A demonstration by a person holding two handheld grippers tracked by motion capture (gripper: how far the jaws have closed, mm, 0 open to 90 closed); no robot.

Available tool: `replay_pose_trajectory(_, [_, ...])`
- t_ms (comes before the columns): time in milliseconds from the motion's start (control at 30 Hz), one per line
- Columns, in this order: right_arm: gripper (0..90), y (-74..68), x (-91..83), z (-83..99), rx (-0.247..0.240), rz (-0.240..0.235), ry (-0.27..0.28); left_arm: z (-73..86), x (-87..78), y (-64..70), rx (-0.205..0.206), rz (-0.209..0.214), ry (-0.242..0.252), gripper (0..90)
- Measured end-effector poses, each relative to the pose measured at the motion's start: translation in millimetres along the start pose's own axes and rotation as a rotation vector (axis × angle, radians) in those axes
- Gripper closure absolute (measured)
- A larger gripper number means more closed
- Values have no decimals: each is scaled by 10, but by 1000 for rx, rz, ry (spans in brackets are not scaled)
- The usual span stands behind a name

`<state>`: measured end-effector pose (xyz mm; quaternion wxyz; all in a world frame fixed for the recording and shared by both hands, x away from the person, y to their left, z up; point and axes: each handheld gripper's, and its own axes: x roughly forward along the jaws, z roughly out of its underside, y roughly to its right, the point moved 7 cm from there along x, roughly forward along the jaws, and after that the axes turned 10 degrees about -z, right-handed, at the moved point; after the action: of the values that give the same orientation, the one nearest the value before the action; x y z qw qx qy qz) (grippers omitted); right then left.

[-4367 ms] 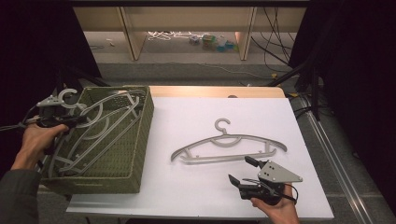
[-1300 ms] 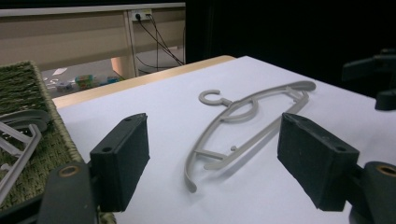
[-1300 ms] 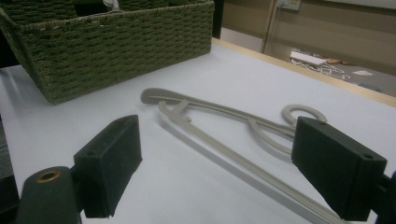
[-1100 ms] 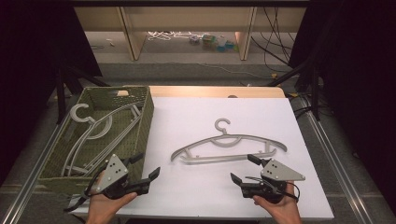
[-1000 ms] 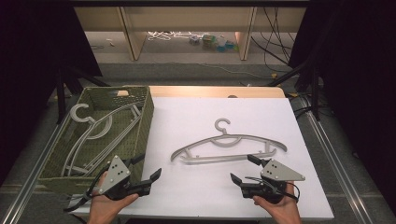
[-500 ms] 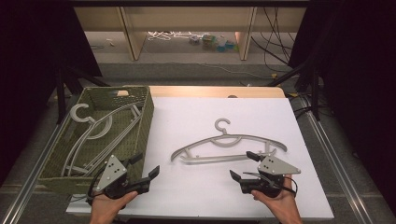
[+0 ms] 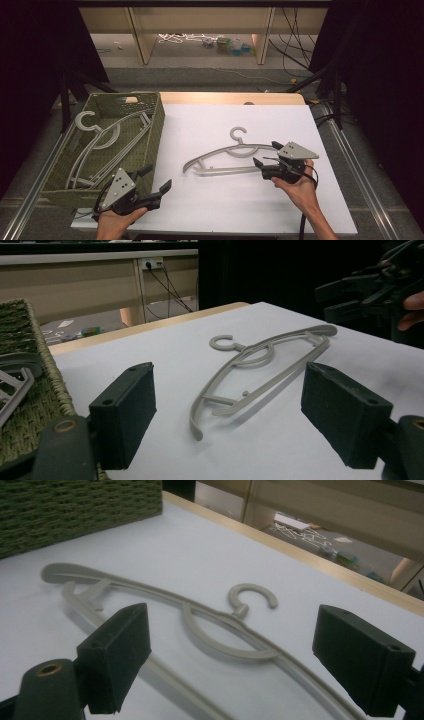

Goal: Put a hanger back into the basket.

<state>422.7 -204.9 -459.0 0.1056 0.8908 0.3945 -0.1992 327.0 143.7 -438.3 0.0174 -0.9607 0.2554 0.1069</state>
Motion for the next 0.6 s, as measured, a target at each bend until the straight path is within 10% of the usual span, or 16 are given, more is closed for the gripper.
replay_pose_trajectory(600, [255,565,490,207,-93,14,-425,-28,-26,59,22,23,29,217])
